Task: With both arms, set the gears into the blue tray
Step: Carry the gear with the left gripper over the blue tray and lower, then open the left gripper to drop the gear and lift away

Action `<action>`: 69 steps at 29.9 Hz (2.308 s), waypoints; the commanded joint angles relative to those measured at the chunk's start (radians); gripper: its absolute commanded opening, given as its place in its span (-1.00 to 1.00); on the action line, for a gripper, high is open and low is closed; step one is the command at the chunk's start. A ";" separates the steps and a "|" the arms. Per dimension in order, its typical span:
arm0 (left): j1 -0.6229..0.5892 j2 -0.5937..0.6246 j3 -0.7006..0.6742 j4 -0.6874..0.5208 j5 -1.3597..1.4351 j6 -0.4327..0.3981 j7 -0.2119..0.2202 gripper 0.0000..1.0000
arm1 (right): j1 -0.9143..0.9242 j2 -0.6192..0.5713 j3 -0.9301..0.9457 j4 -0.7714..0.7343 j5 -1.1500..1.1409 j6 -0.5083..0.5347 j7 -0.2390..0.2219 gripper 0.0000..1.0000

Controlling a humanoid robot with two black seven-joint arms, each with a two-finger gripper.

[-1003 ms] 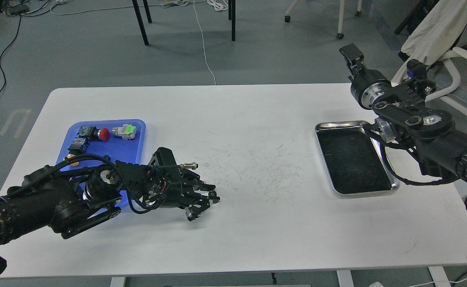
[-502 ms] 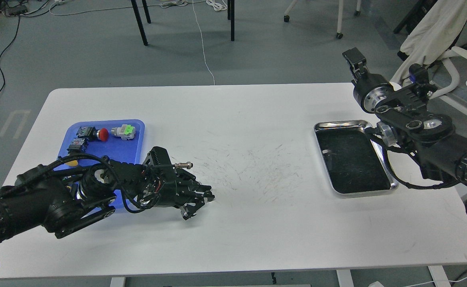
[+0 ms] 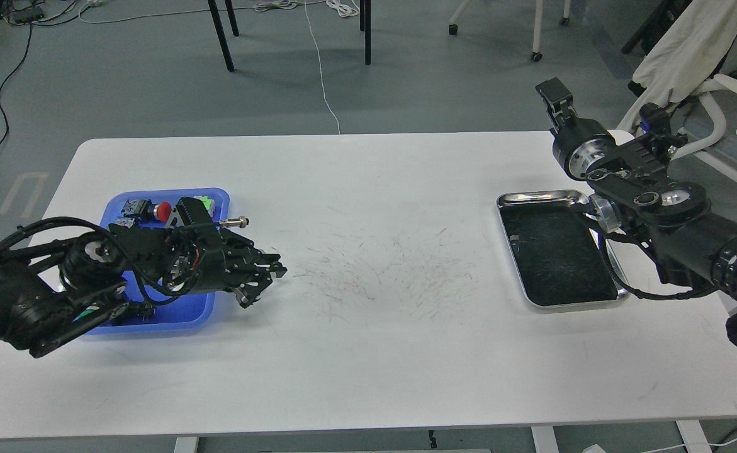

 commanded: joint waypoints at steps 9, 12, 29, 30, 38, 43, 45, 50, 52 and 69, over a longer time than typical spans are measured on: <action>0.082 0.161 0.007 0.019 -0.004 0.092 0.000 -0.86 | -0.002 0.012 0.000 0.000 -0.001 0.000 0.001 0.87; 0.117 0.161 0.007 0.051 -0.004 0.115 0.000 -0.86 | 0.000 0.017 0.000 0.000 -0.001 -0.006 -0.001 0.87; 0.128 0.147 0.005 0.120 -0.017 0.140 0.000 -0.84 | -0.011 0.032 0.000 0.002 -0.038 -0.015 -0.001 0.87; 0.128 0.147 0.008 0.120 -0.027 0.140 0.000 -0.81 | -0.011 0.032 0.000 0.002 -0.038 -0.017 -0.001 0.87; 0.128 0.147 0.011 0.123 -0.053 0.145 0.000 -0.54 | -0.014 0.033 0.000 0.000 -0.040 -0.017 0.001 0.87; 0.128 0.149 0.011 0.123 -0.054 0.145 0.000 -0.44 | -0.015 0.033 0.002 0.000 -0.040 -0.017 0.001 0.87; 0.128 0.149 0.011 0.122 -0.054 0.145 0.000 -0.42 | -0.015 0.033 0.000 0.000 -0.040 -0.018 0.001 0.87; 0.128 0.152 0.011 0.125 -0.080 0.145 0.000 -0.35 | -0.022 0.033 0.002 0.000 -0.040 -0.020 -0.001 0.87; 0.126 0.152 0.011 0.127 -0.083 0.145 0.000 -0.32 | -0.022 0.033 0.000 0.000 -0.040 -0.021 0.001 0.87; 0.001 0.193 0.001 0.176 -0.631 0.088 0.000 0.04 | -0.031 0.049 0.017 0.011 -0.038 -0.084 0.019 0.89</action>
